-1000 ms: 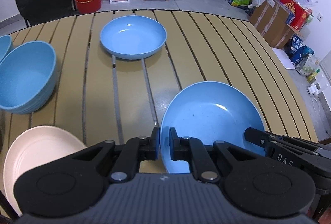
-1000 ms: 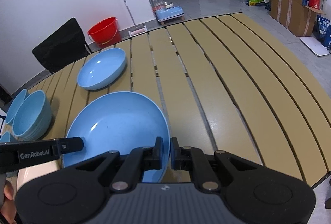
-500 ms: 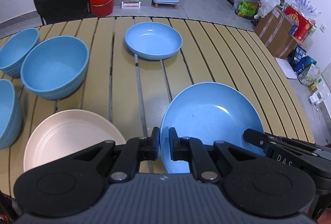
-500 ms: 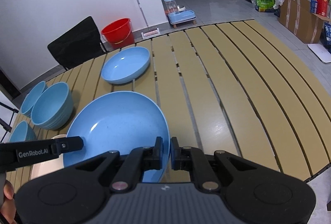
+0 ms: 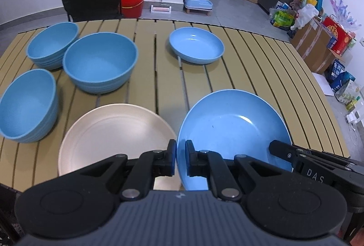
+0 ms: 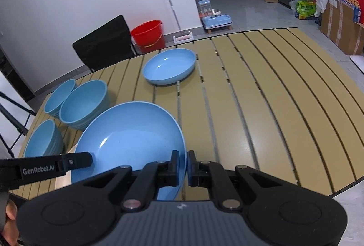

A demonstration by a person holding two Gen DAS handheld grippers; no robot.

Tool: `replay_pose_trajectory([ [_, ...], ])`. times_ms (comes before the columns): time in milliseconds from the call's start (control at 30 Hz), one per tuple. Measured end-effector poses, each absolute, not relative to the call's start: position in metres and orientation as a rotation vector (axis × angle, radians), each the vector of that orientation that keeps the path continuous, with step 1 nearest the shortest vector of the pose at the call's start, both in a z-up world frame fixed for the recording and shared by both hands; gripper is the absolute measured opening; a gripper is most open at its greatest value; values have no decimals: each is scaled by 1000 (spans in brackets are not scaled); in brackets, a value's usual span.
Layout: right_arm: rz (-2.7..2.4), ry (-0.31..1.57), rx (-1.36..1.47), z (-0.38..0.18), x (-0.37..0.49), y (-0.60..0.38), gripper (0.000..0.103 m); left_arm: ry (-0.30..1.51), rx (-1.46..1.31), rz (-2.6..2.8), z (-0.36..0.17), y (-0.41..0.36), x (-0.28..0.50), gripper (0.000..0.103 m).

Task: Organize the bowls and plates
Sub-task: 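Lift the blue plate with both tools and carry it over the cream plate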

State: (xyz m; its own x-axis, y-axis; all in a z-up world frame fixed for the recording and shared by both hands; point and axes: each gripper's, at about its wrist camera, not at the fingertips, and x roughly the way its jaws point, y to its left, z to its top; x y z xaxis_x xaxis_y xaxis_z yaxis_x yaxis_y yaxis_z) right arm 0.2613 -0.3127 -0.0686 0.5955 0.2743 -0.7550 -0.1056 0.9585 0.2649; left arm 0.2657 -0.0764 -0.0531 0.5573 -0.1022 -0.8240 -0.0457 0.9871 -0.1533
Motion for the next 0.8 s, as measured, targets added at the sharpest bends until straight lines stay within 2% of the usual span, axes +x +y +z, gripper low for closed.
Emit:
replay_pose_trajectory([
  [800, 341, 921, 142, -65, 244, -232, 6, 962, -218, 81, -55, 3, 228, 6],
])
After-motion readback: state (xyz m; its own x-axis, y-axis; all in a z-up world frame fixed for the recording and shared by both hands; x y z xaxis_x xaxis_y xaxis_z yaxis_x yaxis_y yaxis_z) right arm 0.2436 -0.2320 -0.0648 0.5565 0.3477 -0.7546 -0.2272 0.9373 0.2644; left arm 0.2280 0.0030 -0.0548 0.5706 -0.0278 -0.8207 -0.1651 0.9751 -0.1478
